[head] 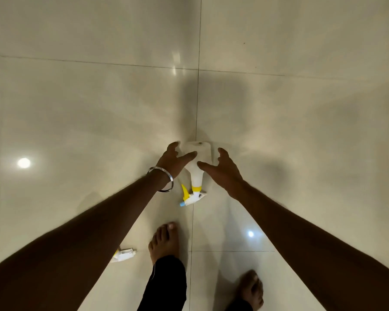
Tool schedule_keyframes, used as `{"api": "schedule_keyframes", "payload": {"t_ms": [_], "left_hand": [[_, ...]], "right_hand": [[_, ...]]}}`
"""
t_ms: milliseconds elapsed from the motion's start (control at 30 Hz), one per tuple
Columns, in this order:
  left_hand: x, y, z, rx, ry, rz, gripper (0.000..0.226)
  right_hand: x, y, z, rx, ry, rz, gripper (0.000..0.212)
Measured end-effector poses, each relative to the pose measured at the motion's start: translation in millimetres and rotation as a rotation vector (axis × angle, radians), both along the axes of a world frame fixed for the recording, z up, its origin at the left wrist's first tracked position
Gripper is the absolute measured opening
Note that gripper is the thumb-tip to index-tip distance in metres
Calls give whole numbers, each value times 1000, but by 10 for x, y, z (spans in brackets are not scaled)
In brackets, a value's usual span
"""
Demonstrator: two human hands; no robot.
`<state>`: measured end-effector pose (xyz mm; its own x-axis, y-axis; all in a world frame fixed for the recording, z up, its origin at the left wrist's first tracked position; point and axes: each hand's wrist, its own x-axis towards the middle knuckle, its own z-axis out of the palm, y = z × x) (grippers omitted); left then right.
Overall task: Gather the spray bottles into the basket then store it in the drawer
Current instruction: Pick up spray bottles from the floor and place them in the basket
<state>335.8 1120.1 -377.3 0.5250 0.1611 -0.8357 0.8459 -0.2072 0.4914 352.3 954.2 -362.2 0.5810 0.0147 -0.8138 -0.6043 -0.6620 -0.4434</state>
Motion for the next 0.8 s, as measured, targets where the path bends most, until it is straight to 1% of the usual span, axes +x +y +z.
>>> {"api": "schedule_keyframes", "payload": {"t_ms": [67, 133, 200, 300, 400, 433, 467, 533, 567, 633, 700, 800], "left_hand": [[53, -21, -157, -54, -3, 57, 83], [87, -54, -282, -93, 1, 92, 83], [97, -75, -352, -113, -8, 113, 74], [120, -62, -340, -195, 20, 179, 65], [149, -53, -148, -360, 94, 214, 49], [155, -44, -52, -414, 125, 279, 44], [169, -28, 46, -455, 162, 371, 44], [194, 23, 215, -513, 229, 528, 58], [207, 42, 317, -550, 253, 557, 65], [223, 57, 554, -675, 300, 540, 70], [216, 37, 808, -823, 332, 500, 73], [194, 5, 1171, -925, 359, 424, 72]], "right_hand": [[34, 48, -172, 72, 29, -86, 96], [35, 98, -320, 125, 45, -109, 88], [-2, 149, -417, 159, 35, -118, 78], [-39, 173, -415, 159, -2, -135, 76], [-40, 77, -253, 129, -130, -47, 79], [-58, 41, -172, 123, -183, -11, 81], [-84, 0, -68, 128, -238, 28, 83], [-140, -69, 174, 166, -346, 103, 88], [-159, -95, 319, 183, -404, 144, 88], [-186, -139, 612, 175, -531, 270, 85], [-222, -180, 923, 124, -628, 407, 82], [-347, -226, 1375, 61, -730, 509, 80]]}}
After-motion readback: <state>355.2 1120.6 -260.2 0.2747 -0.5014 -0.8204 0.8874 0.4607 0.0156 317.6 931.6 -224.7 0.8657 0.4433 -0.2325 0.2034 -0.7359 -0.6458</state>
